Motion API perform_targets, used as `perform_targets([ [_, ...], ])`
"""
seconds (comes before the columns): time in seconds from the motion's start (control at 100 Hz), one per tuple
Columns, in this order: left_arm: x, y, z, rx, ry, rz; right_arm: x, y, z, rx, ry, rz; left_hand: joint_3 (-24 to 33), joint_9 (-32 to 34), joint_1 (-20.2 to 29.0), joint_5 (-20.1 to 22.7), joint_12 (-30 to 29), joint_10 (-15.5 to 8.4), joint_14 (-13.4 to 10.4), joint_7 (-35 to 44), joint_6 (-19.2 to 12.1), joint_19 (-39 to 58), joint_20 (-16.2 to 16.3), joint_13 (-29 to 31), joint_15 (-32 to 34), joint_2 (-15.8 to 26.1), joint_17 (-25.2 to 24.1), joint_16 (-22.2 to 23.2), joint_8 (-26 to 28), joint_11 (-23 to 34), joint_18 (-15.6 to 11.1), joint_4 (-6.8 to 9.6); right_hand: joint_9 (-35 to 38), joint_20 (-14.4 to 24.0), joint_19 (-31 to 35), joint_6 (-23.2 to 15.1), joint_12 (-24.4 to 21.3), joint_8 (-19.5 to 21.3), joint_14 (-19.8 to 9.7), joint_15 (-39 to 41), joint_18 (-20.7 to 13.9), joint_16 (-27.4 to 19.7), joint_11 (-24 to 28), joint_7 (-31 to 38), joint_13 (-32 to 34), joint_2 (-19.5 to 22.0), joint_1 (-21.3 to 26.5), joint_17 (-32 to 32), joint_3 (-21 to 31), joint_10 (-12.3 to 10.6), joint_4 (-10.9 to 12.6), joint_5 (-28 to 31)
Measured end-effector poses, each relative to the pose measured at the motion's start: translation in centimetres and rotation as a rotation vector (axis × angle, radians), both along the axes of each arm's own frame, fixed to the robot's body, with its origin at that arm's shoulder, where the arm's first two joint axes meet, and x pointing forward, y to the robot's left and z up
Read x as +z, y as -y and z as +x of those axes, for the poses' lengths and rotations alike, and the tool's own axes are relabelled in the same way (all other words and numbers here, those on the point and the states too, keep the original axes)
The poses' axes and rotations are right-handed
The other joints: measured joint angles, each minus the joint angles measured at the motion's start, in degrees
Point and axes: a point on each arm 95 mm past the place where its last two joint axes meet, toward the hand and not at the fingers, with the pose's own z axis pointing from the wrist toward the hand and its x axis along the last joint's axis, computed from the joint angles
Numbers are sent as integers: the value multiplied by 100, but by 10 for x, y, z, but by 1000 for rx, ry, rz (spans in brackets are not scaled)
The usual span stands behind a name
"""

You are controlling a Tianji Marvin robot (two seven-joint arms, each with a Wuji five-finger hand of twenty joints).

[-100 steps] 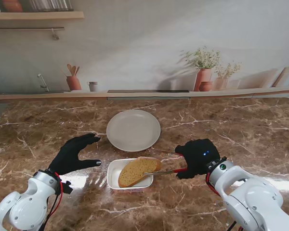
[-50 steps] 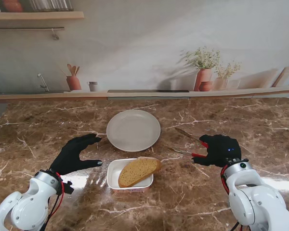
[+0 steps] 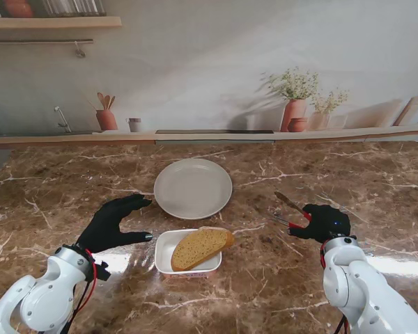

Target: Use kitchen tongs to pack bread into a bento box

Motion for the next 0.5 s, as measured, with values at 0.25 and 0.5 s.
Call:
perform_targets([
  [0.25,0,2,0,0,0,-3,-19,0,18,-17,-51,13,0,0,0,0,0,0,0,0,0,0,0,0,0,0,0,0,0,0,0,0,-385,0,-56,-1,0,1,27,-240,7,0,-13,-18,-264,55,-77,-478,131,43,0,-258],
  [0.5,0,1,0,8,3,1,-19,-3,26,-41,-128,-1,0,0,0,0,0,0,0,0,0,-1,0,0,0,0,0,-1,0,0,0,0,-1650,137,-1802,-122,-93,78,269,-1535,367,-66,-88,-547,-1725,190,-357,-2624,472,-33,8,-1152],
])
